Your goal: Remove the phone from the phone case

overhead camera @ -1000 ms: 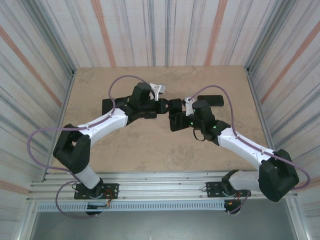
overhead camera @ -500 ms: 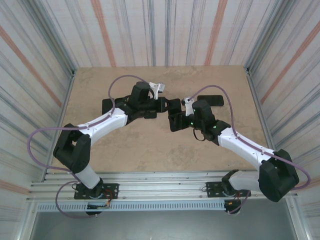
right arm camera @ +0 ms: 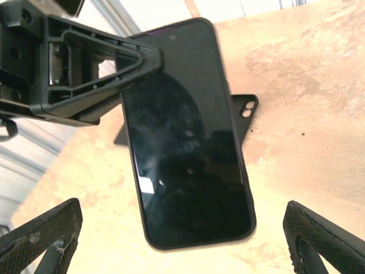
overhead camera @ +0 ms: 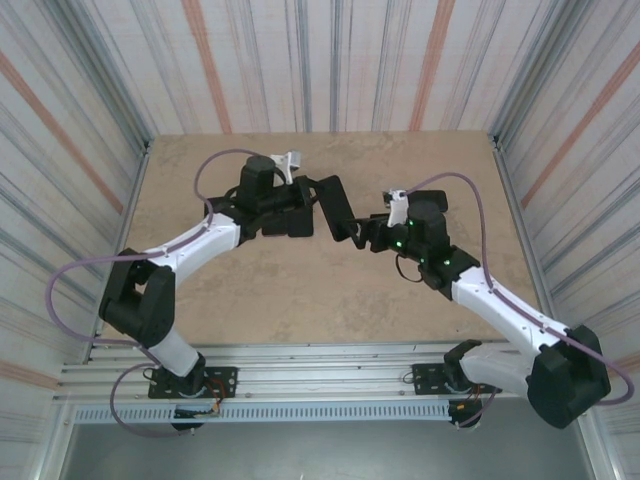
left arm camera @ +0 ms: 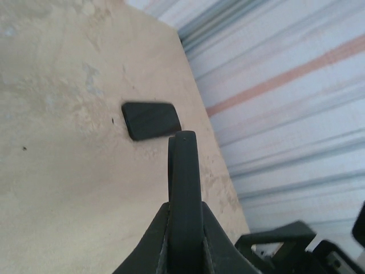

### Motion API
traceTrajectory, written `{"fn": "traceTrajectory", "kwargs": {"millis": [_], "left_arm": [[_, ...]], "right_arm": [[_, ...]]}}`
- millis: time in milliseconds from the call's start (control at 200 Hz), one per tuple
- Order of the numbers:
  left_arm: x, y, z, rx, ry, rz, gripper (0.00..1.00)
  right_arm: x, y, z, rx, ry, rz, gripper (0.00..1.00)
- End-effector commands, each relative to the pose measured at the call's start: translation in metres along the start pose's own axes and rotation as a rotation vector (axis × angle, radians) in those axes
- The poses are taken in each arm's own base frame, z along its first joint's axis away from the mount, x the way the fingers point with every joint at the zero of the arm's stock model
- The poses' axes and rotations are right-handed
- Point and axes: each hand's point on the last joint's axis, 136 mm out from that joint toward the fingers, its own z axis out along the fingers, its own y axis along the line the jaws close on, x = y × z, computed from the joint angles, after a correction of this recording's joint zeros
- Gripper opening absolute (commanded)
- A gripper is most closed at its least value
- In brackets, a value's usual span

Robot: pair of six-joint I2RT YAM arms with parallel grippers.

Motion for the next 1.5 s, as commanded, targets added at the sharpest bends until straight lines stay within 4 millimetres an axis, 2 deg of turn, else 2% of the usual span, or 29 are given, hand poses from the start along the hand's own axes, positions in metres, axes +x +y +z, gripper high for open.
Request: {"fn": "traceTrajectory", "kwargs": {"millis": [0, 105, 230, 406, 576, 912, 1218, 1363, 1493], "left_arm": [[-0.038, -0.046, -0.027, 0.138, -0.15, -0.031, 0.09], [-0.048, -0.054, -0.036, 0.175, -0.204, -0.073, 0.09], [-0.058, -0.065, -0.046, 0.219, -0.254, -0.135, 0.09], [-0.066, -0.075, -0.056, 0.269, -0.31, -0.222, 0.1], [-0.071, -0.085, -0.062, 0.307, -0.356, -0.272, 0.1], [-0.07, -0.092, -0.061, 0.335, -0.373, -0.312, 0.1], [-0.068, -0.095, -0.062, 0.354, -0.369, -0.331, 0.09], [-0.068, -0.1, -0.064, 0.367, -0.366, -0.33, 0.09], [-0.068, -0.108, -0.067, 0.38, -0.36, -0.321, 0.09]], "right_arm": [[-0.003, 0.006, -0.007, -0.078, -0.051, 0.19, 0.92], [-0.009, 0.014, -0.01, -0.137, -0.084, 0.334, 0.9], [-0.017, 0.02, -0.013, -0.214, -0.143, 0.482, 0.79], [-0.028, 0.035, -0.013, -0.294, -0.177, 0.555, 0.58], [-0.034, 0.046, -0.008, -0.358, -0.18, 0.614, 0.46], [-0.045, 0.057, -0.007, -0.413, -0.211, 0.613, 0.33], [-0.051, 0.055, -0.004, -0.441, -0.228, 0.647, 0.25], [-0.051, 0.051, -0.004, -0.439, -0.233, 0.663, 0.16], [-0.053, 0.051, -0.003, -0.451, -0.234, 0.672, 0.14]]}}
